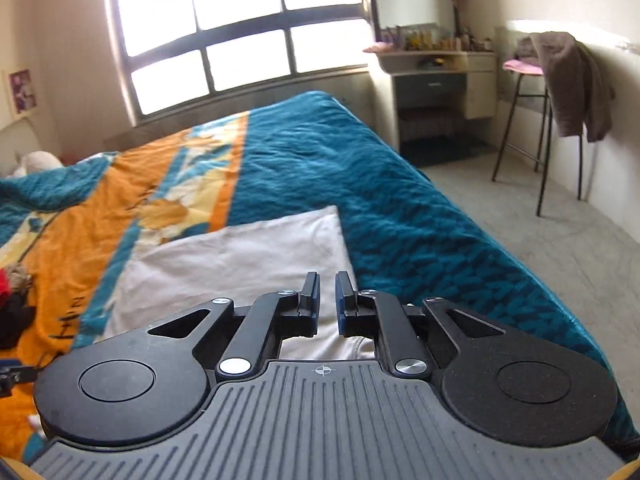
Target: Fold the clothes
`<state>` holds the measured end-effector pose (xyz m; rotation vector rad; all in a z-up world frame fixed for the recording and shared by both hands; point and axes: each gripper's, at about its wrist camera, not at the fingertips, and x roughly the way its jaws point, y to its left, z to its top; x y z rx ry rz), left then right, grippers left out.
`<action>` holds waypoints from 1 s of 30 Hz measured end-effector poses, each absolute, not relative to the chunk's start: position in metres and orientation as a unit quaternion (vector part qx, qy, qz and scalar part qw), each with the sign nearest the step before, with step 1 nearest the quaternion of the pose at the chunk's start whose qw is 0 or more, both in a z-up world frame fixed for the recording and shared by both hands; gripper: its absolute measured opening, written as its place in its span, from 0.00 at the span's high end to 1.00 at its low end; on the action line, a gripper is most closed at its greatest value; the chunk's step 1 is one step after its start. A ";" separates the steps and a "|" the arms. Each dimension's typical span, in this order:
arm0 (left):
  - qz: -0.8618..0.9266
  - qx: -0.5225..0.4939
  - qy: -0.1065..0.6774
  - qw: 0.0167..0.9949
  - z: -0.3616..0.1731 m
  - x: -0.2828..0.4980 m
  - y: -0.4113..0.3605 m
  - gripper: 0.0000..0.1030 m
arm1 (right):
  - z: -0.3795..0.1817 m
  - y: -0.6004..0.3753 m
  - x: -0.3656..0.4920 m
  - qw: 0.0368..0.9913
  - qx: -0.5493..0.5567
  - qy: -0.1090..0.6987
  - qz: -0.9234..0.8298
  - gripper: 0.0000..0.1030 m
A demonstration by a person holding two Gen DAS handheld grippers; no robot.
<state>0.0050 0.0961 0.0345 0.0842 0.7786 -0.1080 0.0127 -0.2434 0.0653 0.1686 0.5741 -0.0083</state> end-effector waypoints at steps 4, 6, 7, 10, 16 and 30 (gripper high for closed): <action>-0.079 0.024 0.381 0.921 0.000 -0.014 0.070 0.61 | 0.034 -0.229 -0.010 0.941 0.087 0.325 0.045 0.69; -0.068 0.035 0.392 0.917 -0.025 -0.017 0.050 0.60 | 0.004 -0.219 -0.013 0.927 0.089 0.358 0.064 0.89; -0.057 0.047 0.394 0.916 -0.036 -0.018 0.039 0.60 | -0.012 -0.213 -0.015 0.921 0.088 0.373 0.071 0.91; -0.051 0.069 0.396 0.914 -0.063 -0.025 0.015 0.60 | -0.047 -0.195 -0.025 0.912 0.058 0.397 0.084 0.89; -0.092 0.091 0.439 0.889 -0.075 -0.049 0.015 0.59 | -0.080 -0.205 -0.046 0.885 0.054 0.451 0.102 0.88; -0.086 0.047 0.418 0.903 -0.047 -0.025 -0.007 0.33 | -0.039 -0.294 -0.025 0.923 0.167 0.345 -0.043 0.47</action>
